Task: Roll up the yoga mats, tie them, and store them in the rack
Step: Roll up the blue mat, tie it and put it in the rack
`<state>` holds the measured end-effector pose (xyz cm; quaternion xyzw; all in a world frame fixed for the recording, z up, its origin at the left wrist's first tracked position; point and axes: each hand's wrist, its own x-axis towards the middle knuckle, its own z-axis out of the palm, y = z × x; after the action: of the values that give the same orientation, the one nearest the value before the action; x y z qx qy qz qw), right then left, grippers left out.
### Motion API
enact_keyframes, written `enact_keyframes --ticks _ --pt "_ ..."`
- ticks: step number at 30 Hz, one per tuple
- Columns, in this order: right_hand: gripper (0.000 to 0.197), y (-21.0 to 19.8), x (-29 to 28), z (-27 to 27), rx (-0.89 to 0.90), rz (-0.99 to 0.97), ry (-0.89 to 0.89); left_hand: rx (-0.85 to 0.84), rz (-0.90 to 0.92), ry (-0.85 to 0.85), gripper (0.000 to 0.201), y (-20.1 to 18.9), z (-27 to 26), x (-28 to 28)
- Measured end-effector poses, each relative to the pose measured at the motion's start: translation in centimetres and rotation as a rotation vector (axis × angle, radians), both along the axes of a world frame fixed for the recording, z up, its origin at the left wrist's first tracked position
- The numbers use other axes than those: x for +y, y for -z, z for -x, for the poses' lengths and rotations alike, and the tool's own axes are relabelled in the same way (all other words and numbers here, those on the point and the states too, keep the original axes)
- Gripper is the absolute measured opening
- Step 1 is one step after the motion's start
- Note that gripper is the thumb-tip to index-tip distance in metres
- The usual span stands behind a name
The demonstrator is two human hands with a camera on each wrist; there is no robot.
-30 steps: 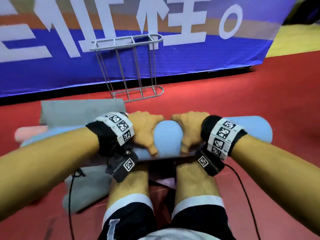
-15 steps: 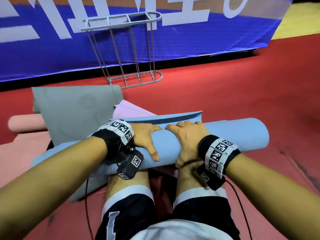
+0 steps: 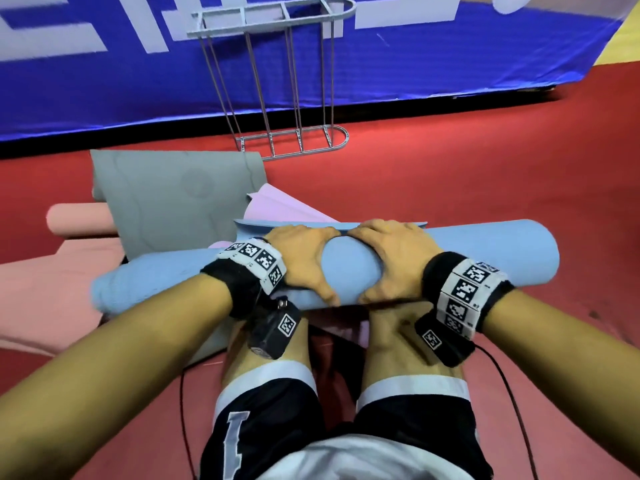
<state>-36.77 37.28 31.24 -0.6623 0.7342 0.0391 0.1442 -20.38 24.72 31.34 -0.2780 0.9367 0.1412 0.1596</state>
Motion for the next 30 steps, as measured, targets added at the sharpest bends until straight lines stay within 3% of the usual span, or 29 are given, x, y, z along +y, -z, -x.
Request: enact_keyframes --ticks 3,8,14,19,26,30 --pt "0.139 1.2 1.0 -0.7 0.161 -0.023 -0.003 0.004 -0.069 -0.017 0.114 0.1 0.5 -0.9" --pt "0.111 1.2 0.1 -0.5 0.194 0.029 0.03 0.026 0.059 0.031 0.109 1.0 0.6 -0.1" --pt "0.102 -0.1 -2.1 0.7 0.113 -0.097 0.058 0.04 0.412 0.061 0.128 2.6 -0.1 2.8" --pt "0.089 -0.5 -3.3 0.9 0.082 -0.156 0.06 0.073 0.518 0.062 0.126 3.4 -1.0 3.6" --pt "0.128 3.1 0.2 0.0 0.217 0.203 -0.03 0.077 0.519 0.078 0.117 3.6 -1.5 3.0" --pt "0.122 3.8 0.8 -0.4 0.279 0.31 0.057 0.063 0.49 0.087 0.117 1.7 -1.0 1.8"
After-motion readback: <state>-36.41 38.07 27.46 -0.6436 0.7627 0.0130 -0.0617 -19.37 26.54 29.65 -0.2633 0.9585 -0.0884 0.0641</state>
